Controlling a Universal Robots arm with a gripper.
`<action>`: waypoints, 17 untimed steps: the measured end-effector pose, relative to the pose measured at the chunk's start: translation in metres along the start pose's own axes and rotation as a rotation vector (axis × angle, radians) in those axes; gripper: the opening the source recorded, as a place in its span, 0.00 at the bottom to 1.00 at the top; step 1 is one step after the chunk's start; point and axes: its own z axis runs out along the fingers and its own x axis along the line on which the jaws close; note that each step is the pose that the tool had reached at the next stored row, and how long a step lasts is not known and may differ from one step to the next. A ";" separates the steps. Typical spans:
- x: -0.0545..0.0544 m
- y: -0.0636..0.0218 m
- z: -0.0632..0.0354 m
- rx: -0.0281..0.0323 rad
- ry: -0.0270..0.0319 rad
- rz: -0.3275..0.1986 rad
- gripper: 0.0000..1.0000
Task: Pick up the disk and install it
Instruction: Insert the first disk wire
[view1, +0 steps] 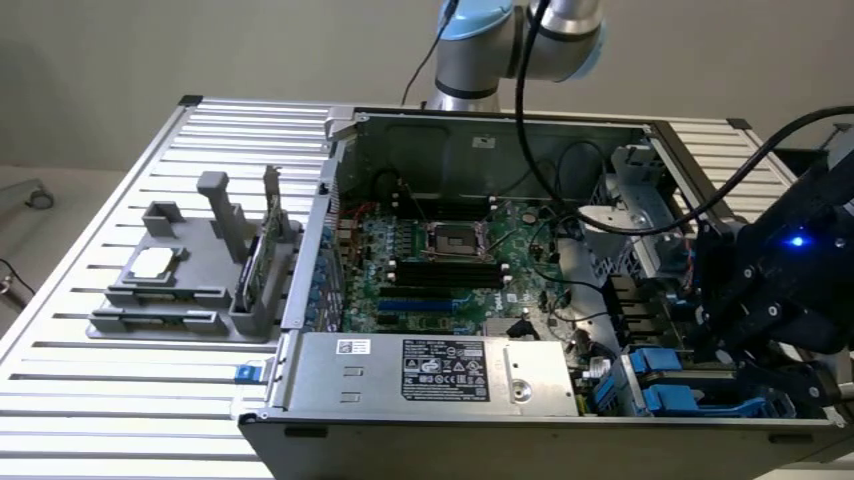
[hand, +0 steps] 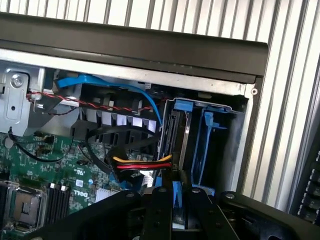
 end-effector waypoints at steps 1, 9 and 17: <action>0.003 0.0005 0.0007 -0.0012 -0.0005 0.000 0.17; 0.009 0.0025 0.0037 -0.0107 -0.0069 0.056 0.17; 0.011 0.0036 0.0059 -0.0212 -0.0127 0.138 0.17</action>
